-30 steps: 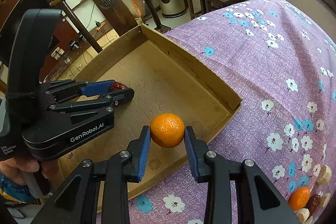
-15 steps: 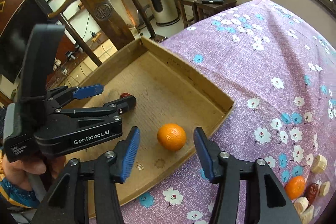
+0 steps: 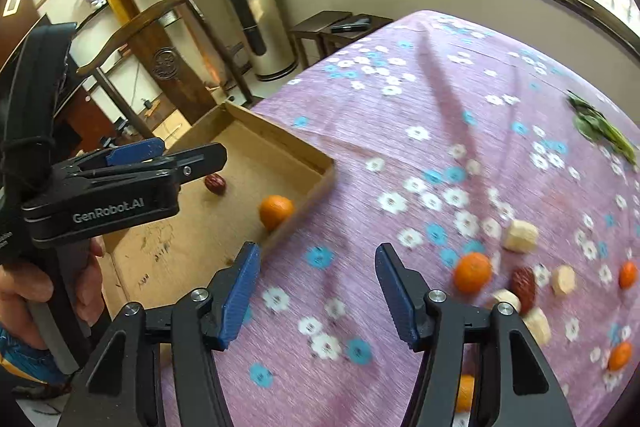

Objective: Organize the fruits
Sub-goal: 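Withdraw both tools from the box back over the table, then lower left tool onto a mandarin orange and close its fingers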

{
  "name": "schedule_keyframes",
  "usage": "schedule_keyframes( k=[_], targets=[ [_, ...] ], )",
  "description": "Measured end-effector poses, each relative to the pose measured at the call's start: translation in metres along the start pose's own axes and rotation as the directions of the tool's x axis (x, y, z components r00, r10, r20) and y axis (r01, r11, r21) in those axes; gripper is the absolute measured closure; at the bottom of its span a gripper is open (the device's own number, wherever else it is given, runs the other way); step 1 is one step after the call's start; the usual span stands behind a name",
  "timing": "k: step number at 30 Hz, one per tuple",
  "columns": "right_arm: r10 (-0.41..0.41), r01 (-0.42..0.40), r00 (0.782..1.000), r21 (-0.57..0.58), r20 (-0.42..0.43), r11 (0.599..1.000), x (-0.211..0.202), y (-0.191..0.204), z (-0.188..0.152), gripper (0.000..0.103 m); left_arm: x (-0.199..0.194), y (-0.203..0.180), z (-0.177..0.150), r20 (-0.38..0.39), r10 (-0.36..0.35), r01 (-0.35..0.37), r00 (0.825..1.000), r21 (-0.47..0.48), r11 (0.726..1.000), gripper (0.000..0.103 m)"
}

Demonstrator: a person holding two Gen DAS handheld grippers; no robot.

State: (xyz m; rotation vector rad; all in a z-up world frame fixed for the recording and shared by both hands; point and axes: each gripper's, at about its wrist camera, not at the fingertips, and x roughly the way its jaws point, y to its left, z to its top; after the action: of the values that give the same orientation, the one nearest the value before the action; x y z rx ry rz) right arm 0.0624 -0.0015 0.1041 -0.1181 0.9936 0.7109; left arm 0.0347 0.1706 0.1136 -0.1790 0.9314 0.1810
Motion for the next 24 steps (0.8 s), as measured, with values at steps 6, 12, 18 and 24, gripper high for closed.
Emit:
schedule_keyframes(
  k=[6,12,18,24],
  targets=[
    [-0.066,0.065,0.998,0.071,0.012,0.995,-0.031,-0.038,-0.034,0.037,0.002,-0.044,-0.017,-0.050,-0.064,0.067,0.997,0.063,0.996,0.014],
    [-0.124,0.122,0.992,0.153,0.002,0.981,-0.056,-0.081,-0.073,0.036,0.000,-0.080,-0.035,-0.084,-0.088,0.098,0.993,0.130,0.987,0.014],
    [-0.156,0.159,0.987,0.212,-0.030,0.964,-0.070,-0.113,-0.103,0.036,0.004,-0.104,-0.050,-0.120,-0.109,0.127,0.987,0.149,0.981,0.014],
    [-0.161,0.166,0.986,0.237,-0.041,0.957,-0.077,-0.129,-0.119,0.036,0.003,-0.132,-0.060,-0.130,-0.115,0.138,0.985,0.190,0.972,0.014]
  ],
)
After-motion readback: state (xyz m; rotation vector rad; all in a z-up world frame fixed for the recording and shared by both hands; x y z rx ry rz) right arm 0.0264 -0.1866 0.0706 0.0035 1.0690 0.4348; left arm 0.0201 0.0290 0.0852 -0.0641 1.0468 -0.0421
